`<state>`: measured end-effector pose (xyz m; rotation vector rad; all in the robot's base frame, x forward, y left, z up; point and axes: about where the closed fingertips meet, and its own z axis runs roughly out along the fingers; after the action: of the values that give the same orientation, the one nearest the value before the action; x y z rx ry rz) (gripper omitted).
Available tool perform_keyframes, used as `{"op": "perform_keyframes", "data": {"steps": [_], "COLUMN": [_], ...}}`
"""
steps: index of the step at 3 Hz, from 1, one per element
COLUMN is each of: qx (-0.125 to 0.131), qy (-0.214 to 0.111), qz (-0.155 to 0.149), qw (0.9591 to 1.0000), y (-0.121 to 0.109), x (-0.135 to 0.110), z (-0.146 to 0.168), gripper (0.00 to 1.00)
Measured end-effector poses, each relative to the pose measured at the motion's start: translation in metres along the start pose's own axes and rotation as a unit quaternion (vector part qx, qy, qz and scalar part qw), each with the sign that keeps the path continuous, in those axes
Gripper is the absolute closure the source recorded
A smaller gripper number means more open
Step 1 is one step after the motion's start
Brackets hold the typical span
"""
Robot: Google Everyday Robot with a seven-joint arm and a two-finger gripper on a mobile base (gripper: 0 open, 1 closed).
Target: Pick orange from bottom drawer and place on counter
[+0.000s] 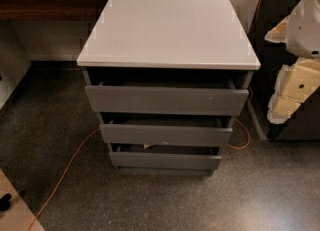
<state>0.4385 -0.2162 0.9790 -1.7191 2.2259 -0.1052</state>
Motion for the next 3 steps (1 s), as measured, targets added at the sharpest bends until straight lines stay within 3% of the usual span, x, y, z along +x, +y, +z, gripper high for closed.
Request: {"op": "perform_keyframes", "data": {"steps": [1, 2, 3], "qx": [0.0, -0.007, -0.021], "qy": [0.0, -0.043, -0.099], "qz": [0.0, -0.017, -0.027], "qw": [1.0, 0.9989, 0.9945], "y": [0.0, 0.009, 0.024], "x": [0.0, -0.02, -0.043], "z": [0.0, 0.035, 0.064], "gripper": [0.0, 0.0, 0.0]}}
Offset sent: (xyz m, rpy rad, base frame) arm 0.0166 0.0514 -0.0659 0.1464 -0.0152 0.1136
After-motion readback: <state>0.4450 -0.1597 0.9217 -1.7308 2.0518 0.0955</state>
